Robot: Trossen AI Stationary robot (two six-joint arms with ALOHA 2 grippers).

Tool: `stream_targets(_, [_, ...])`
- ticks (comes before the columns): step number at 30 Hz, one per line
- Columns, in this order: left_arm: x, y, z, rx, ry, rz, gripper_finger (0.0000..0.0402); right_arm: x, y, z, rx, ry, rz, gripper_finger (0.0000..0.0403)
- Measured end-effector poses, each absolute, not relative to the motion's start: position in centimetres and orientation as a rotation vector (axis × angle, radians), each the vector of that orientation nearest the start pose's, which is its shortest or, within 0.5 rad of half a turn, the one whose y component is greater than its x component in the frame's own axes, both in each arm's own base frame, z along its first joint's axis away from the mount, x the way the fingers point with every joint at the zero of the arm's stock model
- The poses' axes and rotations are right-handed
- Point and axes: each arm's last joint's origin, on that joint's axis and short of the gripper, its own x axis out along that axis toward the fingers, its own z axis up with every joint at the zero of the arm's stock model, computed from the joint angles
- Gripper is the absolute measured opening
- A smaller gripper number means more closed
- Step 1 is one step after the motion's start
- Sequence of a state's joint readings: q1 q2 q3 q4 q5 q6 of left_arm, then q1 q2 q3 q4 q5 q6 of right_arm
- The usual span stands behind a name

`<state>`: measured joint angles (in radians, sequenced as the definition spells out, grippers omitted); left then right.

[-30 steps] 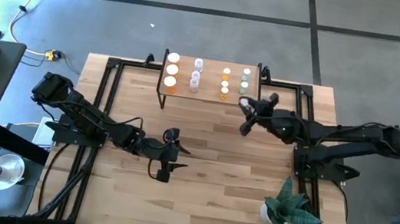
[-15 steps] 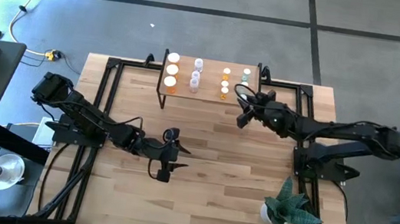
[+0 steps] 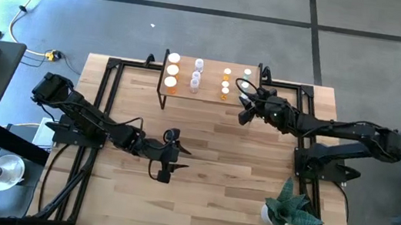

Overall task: Pick and place medicine bottles onto shelf by color
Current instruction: Put the dark green bottle on the shelf aligned with the other dark green pill bottle, then return to Home Position

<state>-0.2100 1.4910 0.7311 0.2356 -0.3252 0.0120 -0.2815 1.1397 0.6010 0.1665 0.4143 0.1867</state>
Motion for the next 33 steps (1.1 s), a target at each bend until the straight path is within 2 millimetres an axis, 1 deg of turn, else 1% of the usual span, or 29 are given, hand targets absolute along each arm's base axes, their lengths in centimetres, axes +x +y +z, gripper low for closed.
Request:
stream_targets(11, [29.6,-5.4,19.4,0.151,0.507,0.110,0.0195,22.6,-7.8,23.5,0.149,0.314,-0.720,0.0104])
stream_targets(14, [29.6,-5.4,19.4,0.150,0.507,0.110,0.0195,22.6,-7.8,23.5,0.149,0.314,-0.720,0.0114])
stream_targets(21, [29.6,-5.4,19.4,0.151,0.507,0.110,0.0196,22.7,-7.8,23.7,0.144,0.291,-0.724,0.0150])
stream_targets(29, [29.6,-5.4,19.4,0.142,0.506,0.112,0.0196,22.6,-7.8,23.8,0.126,0.292,-0.724,0.0155])
stream_targets(33, [29.2,-5.3,20.2,0.135,0.485,0.108,0.0196,22.0,-7.6,24.8,0.127,0.250,-0.724,0.0156])
